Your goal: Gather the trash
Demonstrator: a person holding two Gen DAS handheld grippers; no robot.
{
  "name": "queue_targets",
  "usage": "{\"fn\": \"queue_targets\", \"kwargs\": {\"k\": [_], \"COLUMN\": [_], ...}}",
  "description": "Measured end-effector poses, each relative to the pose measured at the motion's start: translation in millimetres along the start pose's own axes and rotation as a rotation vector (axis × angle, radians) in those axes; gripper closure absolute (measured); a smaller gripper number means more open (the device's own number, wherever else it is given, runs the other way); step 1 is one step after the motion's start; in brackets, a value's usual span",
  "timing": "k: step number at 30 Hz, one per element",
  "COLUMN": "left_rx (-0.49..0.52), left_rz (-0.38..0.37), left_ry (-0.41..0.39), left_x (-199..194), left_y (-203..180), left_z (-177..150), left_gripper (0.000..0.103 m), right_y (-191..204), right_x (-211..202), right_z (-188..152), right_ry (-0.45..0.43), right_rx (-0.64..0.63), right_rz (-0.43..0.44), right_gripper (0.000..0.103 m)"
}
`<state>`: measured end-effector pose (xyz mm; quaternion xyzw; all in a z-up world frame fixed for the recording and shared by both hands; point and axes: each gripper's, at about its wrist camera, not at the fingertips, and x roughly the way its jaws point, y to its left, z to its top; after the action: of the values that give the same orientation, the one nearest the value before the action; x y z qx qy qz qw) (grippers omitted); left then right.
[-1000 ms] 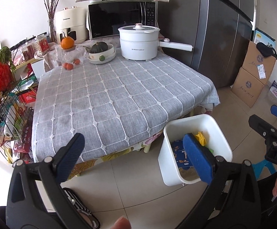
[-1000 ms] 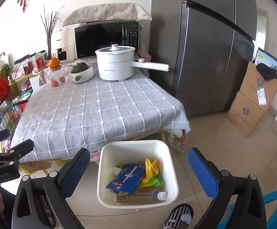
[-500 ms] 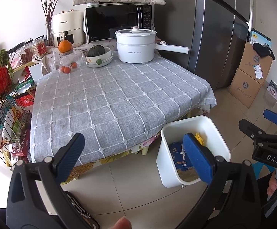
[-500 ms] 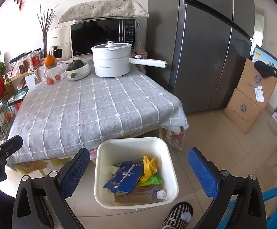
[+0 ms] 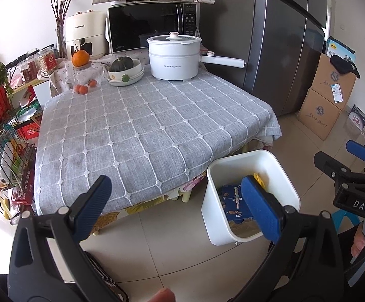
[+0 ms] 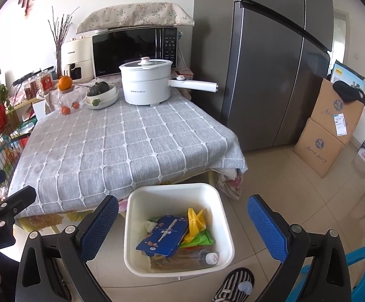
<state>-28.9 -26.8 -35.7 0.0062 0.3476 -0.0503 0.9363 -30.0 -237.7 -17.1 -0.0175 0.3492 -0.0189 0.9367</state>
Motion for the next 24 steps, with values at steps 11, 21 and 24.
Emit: {"fn": "queue_targets", "kwargs": {"k": [11, 21, 24], "left_rx": [0.003, 0.004, 0.006], "left_rz": [0.009, 0.019, 0.016], "left_ry": [0.001, 0.006, 0.012], "left_x": [1.4, 1.4, 1.3], "left_y": [-3.2, -4.3, -4.6], "left_z": [-1.6, -1.8, -1.7], "left_gripper": [0.001, 0.001, 0.001], "right_y": [-2.3, -4.0, -4.3], "right_x": [-1.9, -1.9, -1.8], "right_z": [0.0, 0.7, 0.8], "right_ry": [-0.002, -0.005, -0.006], "right_rx": [0.007, 0.011, 0.01], "right_rz": [0.002, 0.0, -0.001], "right_gripper": [0.0, 0.0, 0.0]}}
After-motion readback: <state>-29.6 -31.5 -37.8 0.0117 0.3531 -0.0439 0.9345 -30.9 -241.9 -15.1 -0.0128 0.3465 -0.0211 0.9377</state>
